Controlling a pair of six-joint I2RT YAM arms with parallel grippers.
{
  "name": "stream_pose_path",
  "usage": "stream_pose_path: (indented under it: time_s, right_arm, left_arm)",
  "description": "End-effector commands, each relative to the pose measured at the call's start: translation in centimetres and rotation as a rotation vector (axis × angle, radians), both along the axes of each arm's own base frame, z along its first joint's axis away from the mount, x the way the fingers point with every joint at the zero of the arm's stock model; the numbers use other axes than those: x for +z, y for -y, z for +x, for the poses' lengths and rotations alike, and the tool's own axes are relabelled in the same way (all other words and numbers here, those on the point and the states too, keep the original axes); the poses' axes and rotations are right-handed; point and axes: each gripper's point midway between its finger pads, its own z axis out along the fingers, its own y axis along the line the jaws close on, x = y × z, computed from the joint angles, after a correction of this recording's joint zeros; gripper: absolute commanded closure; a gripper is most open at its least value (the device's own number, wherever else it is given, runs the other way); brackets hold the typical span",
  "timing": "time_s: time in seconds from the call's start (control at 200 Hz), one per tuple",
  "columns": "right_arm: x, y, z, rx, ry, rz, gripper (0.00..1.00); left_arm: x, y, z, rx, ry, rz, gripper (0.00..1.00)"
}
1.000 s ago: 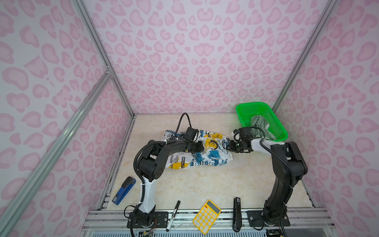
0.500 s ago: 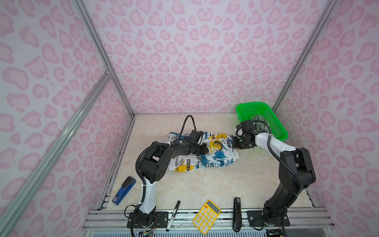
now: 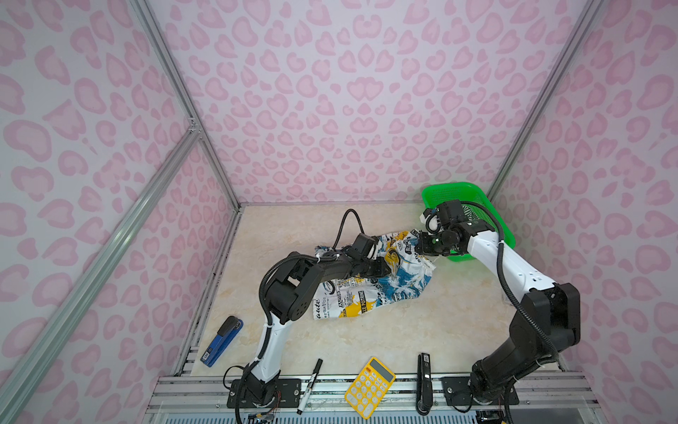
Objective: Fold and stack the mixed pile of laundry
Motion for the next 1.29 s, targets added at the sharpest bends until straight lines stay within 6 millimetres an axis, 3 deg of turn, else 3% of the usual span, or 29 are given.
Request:
stream_pose_path:
  time_s: [0.0, 0.16, 0.29, 0.305, 0.4, 0.56, 0.8, 0.885, 1.025, 1.11, 1.29]
  right_arm:
    - [1.0, -0.9, -0.2, 0.007, 0.001, 0.026, 1.00]
    - [1.9, -0.1, 0.4, -0.025, 0.030, -0.010, 1.00]
    - [2.4, 0.1, 0.5, -0.038, 0.040, -0.022, 1.00]
    - [2.4, 0.1, 0.5, -0.038, 0.042, -0.022, 1.00]
    - [2.8, 0.1, 0.4, -0.040, 0.048, -0.020, 1.00]
    - [2.3, 0.1, 0.3, -0.035, 0.030, -0.029, 1.00]
    - [-3.7, 3.7, -0.7, -0.134, -0.063, -0.115, 0.97]
    - [-5.5, 5.3, -0.6, -0.167, -0.089, -0.155, 0.92]
    - [-8.1, 7.1, -0.3, -0.183, -0.128, -0.234, 0.67]
    - [-9.3, 7.3, -0.1, -0.176, -0.145, -0.243, 0.58]
    - [-11.4, 7.4, -0.1, -0.159, -0.172, -0.260, 0.51]
  left_arm:
    - [1.6, -0.9, 0.2, 0.016, 0.029, 0.051, 0.72]
    - [6.2, -3.9, 0.2, 0.021, 0.119, 0.120, 0.72]
    - [6.6, -5.5, -0.8, -0.015, 0.135, 0.168, 0.78]
    - [5.5, -5.9, -1.5, -0.023, 0.114, 0.186, 0.79]
    - [3.5, -6.3, -2.4, -0.057, 0.078, 0.209, 0.87]
    - [1.3, -5.1, -2.9, -0.091, 0.043, 0.183, 0.91]
    - [-2.5, -5.4, -1.8, -0.029, -0.014, 0.234, 0.96]
    - [-3.7, -6.7, -1.9, -0.005, -0.044, 0.256, 0.97]
    - [-4.7, -9.9, -2.4, 0.027, -0.066, 0.291, 0.97]
    - [-5.3, -11.8, -3.0, 0.020, -0.073, 0.336, 0.97]
    - [-5.8, -15.1, -4.0, 0.003, -0.086, 0.441, 0.97]
